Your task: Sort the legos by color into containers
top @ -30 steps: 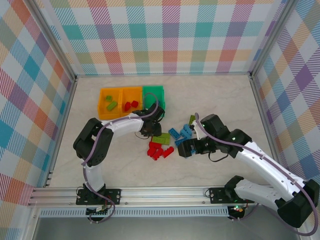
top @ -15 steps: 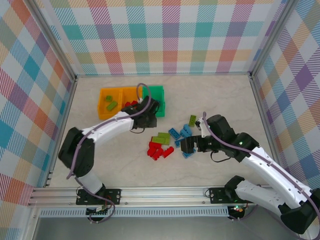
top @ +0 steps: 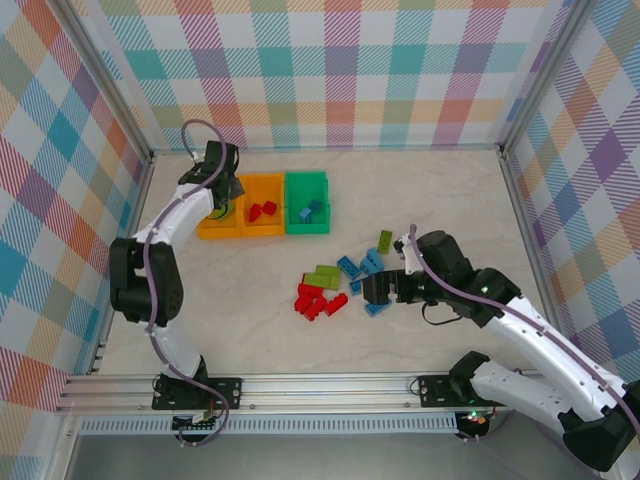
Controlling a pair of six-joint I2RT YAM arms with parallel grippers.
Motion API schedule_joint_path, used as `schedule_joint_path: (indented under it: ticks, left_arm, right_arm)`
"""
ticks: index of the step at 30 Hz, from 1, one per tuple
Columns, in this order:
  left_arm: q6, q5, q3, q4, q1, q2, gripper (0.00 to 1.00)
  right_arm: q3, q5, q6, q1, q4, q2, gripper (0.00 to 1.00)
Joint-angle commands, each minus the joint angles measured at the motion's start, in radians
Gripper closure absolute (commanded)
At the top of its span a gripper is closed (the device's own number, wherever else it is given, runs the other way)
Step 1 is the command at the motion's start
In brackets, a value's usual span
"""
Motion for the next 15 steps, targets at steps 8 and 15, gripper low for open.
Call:
schedule_joint_path:
  ticks: [8, 15]
  left_arm:
    - [-0.039, 0.095, 0.088, -0.047, 0.054, 0.029, 0.51]
    - [-0.042, 0.291, -0.073, -0.022, 0.043, -0.283, 0.49]
  right_arm:
    - [-0.023, 0.057, 0.030, 0.001, -0.039, -0.072, 0.00]
    - [-0.005, 0.054, 0.027, 0.001, 0.011, 0.037, 0.01]
